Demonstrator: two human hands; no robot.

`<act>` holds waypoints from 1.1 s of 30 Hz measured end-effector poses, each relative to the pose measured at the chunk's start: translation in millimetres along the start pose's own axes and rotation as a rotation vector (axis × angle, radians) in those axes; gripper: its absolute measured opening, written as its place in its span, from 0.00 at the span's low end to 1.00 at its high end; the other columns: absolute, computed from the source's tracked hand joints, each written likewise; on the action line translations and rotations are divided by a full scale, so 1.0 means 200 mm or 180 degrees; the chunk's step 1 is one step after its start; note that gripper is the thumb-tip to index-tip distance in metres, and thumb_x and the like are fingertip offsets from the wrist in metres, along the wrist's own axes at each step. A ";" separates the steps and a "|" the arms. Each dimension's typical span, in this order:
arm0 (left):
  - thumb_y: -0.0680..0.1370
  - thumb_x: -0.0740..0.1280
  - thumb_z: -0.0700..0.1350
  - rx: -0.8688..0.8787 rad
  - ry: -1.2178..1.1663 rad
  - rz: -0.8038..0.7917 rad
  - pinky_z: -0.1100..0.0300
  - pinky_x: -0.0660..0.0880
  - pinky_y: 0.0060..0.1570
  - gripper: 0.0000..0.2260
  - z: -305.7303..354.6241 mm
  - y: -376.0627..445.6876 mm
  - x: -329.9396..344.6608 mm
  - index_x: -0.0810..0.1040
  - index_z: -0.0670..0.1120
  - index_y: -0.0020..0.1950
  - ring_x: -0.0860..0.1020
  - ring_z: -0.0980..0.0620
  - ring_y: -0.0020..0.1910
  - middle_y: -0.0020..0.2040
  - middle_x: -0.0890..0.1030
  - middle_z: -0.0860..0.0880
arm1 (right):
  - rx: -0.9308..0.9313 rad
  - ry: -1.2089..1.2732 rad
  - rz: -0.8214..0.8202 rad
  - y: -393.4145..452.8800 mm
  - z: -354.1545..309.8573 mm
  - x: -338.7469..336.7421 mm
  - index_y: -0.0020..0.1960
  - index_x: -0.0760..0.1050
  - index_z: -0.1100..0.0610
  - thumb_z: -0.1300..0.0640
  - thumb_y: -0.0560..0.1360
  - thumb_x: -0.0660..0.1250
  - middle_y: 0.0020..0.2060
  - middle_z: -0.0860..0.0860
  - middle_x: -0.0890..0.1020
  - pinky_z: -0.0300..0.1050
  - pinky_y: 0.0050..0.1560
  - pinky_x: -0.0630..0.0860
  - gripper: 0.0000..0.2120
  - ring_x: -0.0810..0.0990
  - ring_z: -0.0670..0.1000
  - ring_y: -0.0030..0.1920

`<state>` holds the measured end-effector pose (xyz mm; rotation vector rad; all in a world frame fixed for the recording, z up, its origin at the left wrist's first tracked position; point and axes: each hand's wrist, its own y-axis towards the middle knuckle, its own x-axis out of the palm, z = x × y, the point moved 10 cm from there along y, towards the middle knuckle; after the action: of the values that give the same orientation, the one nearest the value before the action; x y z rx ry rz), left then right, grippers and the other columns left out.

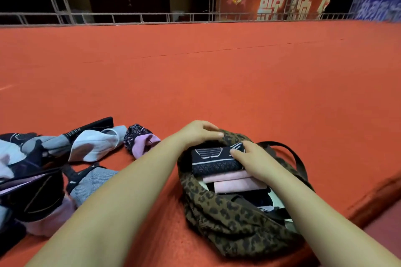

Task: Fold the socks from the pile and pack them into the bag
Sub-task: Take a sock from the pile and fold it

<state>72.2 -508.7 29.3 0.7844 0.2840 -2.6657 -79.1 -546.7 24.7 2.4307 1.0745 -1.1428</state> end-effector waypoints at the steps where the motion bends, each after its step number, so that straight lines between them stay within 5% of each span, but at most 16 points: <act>1: 0.73 0.72 0.50 -0.0031 0.0132 -0.0139 0.66 0.72 0.47 0.09 -0.02 0.02 0.02 0.82 0.50 0.51 0.78 0.58 0.46 0.46 0.82 0.54 | -0.0015 -0.0026 -0.0001 0.01 0.01 0.00 0.47 0.71 0.57 0.48 0.79 0.59 0.42 0.52 0.77 0.46 0.39 0.66 0.13 0.75 0.51 0.44; 3: 0.72 0.73 0.48 -0.0093 0.0205 -0.0223 0.67 0.72 0.43 0.03 -0.07 0.06 0.03 0.82 0.52 0.44 0.78 0.59 0.41 0.41 0.82 0.54 | -0.0020 -0.0088 -0.0042 0.01 0.02 0.01 0.47 0.71 0.57 0.47 0.79 0.58 0.43 0.51 0.77 0.46 0.42 0.68 0.13 0.75 0.51 0.44; 6: 0.74 0.71 0.46 -0.0005 0.0212 -0.0171 0.70 0.70 0.33 0.08 -0.08 0.12 0.04 0.78 0.51 0.36 0.74 0.60 0.32 0.33 0.79 0.55 | -0.0094 -0.0105 -0.0079 0.01 0.02 0.02 0.48 0.71 0.56 0.46 0.79 0.57 0.45 0.51 0.78 0.48 0.48 0.71 0.13 0.76 0.50 0.46; 13: 0.79 0.62 0.51 -0.0188 -0.0813 0.0748 0.53 0.74 0.50 0.11 -0.03 0.26 -0.17 0.77 0.47 0.42 0.79 0.46 0.45 0.45 0.81 0.43 | -0.0294 -0.0416 -0.0232 0.02 0.02 0.03 0.47 0.71 0.53 0.47 0.79 0.57 0.43 0.47 0.78 0.46 0.46 0.70 0.11 0.76 0.48 0.45; 18: 0.80 0.63 0.49 -0.0772 -0.1163 0.0125 0.54 0.76 0.45 0.10 -0.05 0.28 -0.11 0.77 0.45 0.43 0.79 0.46 0.40 0.43 0.81 0.42 | -0.0289 0.0039 -0.0124 0.08 0.04 -0.01 0.50 0.73 0.53 0.50 0.78 0.60 0.48 0.47 0.80 0.45 0.53 0.71 0.07 0.77 0.48 0.49; 21: 0.79 0.63 0.50 -0.0196 -0.0537 0.0765 0.61 0.72 0.39 0.08 0.07 0.20 -0.24 0.76 0.45 0.48 0.75 0.54 0.38 0.43 0.79 0.48 | -0.0377 0.0244 -0.0061 0.12 -0.01 -0.05 0.66 0.69 0.51 0.52 0.78 0.62 0.57 0.43 0.75 0.40 0.59 0.67 0.17 0.73 0.43 0.58; 23: 0.80 0.62 0.48 0.0329 -0.0893 0.1177 0.63 0.68 0.32 0.08 0.19 0.09 -0.32 0.75 0.45 0.46 0.72 0.58 0.32 0.36 0.77 0.52 | -0.0379 0.0439 -0.0192 0.15 -0.03 -0.06 0.63 0.71 0.51 0.53 0.78 0.63 0.56 0.43 0.77 0.41 0.59 0.70 0.14 0.76 0.43 0.56; 26: 0.82 0.53 0.55 0.0029 -0.1128 0.0198 0.63 0.67 0.28 0.19 0.24 -0.01 -0.14 0.74 0.45 0.39 0.72 0.55 0.25 0.28 0.77 0.51 | -0.0430 0.0904 -0.0371 0.17 -0.06 -0.07 0.48 0.76 0.51 0.56 0.78 0.64 0.44 0.44 0.83 0.46 0.53 0.75 0.02 0.80 0.44 0.45; 30: 0.79 0.46 0.64 -0.0429 -0.0138 -0.0233 0.58 0.73 0.50 0.30 0.15 -0.05 -0.01 0.80 0.45 0.47 0.78 0.51 0.46 0.47 0.82 0.46 | -0.0345 0.1081 -0.0235 0.19 -0.03 -0.08 0.43 0.78 0.54 0.56 0.78 0.65 0.39 0.45 0.84 0.48 0.51 0.76 0.06 0.81 0.45 0.41; 33: 0.65 0.48 0.79 -0.0715 0.0102 -0.0693 0.50 0.64 0.68 0.42 0.05 -0.06 0.09 0.79 0.49 0.60 0.74 0.51 0.63 0.64 0.77 0.49 | -0.0342 0.1238 -0.0210 0.19 -0.01 -0.08 0.43 0.80 0.55 0.57 0.78 0.64 0.38 0.46 0.85 0.47 0.49 0.76 0.08 0.82 0.45 0.41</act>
<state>48.2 -505.6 28.5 0.7631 0.7006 -2.7557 -57.7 -579.6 34.9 2.6095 1.2938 -0.6190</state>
